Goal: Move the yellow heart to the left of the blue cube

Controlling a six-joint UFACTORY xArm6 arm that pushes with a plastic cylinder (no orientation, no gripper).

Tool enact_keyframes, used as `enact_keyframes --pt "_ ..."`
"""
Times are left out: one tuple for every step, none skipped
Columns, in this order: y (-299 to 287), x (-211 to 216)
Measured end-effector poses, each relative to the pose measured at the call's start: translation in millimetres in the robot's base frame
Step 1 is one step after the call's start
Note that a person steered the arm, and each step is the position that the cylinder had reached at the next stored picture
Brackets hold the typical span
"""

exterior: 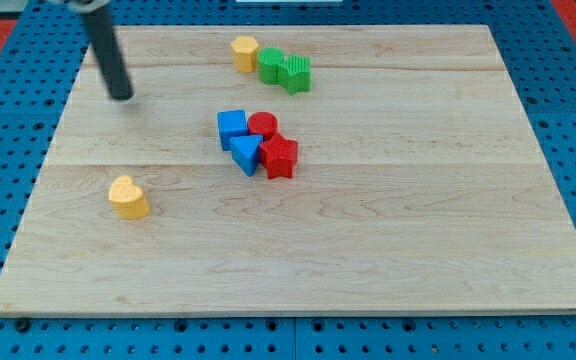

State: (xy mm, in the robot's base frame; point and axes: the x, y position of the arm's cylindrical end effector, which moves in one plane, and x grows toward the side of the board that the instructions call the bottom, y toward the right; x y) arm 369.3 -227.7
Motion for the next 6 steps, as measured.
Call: enact_keyframes --pt "-35 85" --pt "-32 178" --pt "29 172" --pt "63 128" --pt "81 119" --pt "72 84"
